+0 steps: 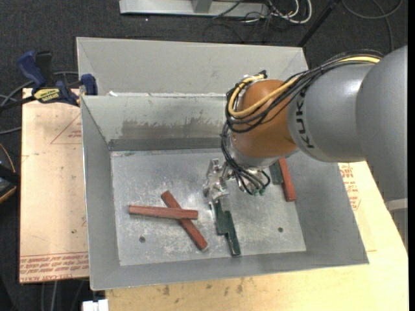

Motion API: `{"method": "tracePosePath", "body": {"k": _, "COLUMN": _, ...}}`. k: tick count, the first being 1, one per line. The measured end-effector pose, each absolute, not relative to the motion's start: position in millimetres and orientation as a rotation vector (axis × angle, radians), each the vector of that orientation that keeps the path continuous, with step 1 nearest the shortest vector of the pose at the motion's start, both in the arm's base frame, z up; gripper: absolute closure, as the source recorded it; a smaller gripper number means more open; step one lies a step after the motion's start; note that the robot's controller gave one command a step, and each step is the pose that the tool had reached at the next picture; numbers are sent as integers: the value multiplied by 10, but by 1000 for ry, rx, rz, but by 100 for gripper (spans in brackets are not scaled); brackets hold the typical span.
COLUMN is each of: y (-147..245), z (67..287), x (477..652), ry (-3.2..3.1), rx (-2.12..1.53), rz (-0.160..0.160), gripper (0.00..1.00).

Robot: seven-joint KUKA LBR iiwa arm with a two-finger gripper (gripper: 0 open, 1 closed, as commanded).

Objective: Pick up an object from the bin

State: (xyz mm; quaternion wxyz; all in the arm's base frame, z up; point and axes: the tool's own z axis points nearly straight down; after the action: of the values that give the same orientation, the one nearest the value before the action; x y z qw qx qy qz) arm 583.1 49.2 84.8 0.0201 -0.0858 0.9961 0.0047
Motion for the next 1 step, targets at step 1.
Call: {"method": "tracePosePath", "body": {"k": 1, "y": 466, "z": 823, "x": 5822, "ry": 3092, "rx": -265, "rz": 8, "gripper": 0}}
